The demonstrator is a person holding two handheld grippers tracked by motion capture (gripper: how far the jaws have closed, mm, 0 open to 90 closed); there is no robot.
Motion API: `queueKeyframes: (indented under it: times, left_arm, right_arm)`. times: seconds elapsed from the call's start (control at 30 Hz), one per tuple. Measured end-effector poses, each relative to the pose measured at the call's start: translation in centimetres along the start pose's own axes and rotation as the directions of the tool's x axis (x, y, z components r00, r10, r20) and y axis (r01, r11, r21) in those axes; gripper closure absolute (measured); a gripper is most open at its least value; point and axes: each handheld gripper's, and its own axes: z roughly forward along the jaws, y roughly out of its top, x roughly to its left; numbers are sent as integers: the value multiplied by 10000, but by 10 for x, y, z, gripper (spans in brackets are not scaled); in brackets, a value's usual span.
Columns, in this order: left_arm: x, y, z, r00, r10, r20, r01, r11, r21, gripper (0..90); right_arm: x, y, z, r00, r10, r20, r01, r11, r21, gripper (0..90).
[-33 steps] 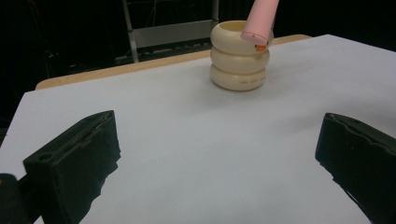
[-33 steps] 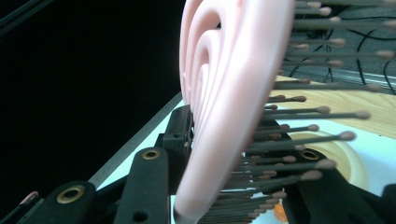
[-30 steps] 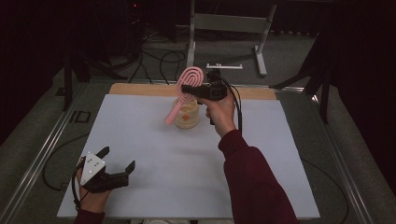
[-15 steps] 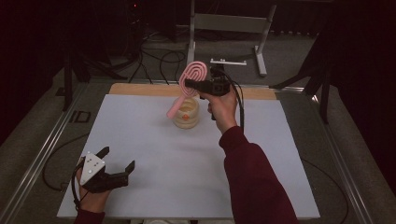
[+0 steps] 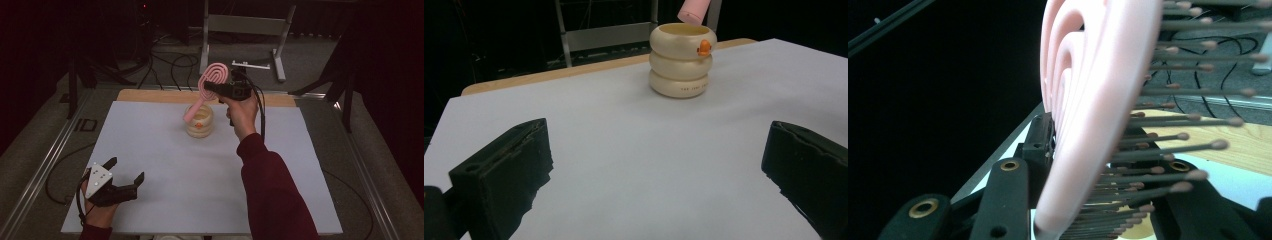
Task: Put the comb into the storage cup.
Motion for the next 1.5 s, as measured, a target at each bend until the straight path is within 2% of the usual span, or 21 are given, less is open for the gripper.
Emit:
queueKeyframes:
  times: [0.2, 0.3, 0.6, 1.0, 1.2, 1.5]
  left_arm:
    - [0, 0, 0, 10000, -34, -2, 34, 10000, -31, 3]
    - [0, 0, 0, 10000, -3, 4, 3, 10000, -6, 3]
    - [1, 0, 0, 10000, -39, 3, 39, 10000, -26, 3]
    - [2, -1, -1, 10000, -25, -8, 25, 10000, -6, 3]
    - [2, -1, 0, 10000, -41, 10, 41, 10000, 2, 3]
    - [2, -1, 1, 10000, -50, 28, 50, 10000, 12, 3]
  right_arm:
    - [-4, 2, -2, 9998, 80, 154, -78, 9998, -182, 641]
    - [-7, 3, -4, 9991, 319, 277, -306, 9984, -477, 641]
    - [-12, 3, -4, 9971, 427, 635, -379, 9966, -738, 641]
    - [-12, 0, 4, 9937, 126, 1118, -51, 9977, -671, 641]
    - [-11, -3, 10, 9864, -193, 1632, 299, 9976, -625, 641]
    - [-10, -7, 16, 9809, -413, 1902, 530, 9970, -566, 641]
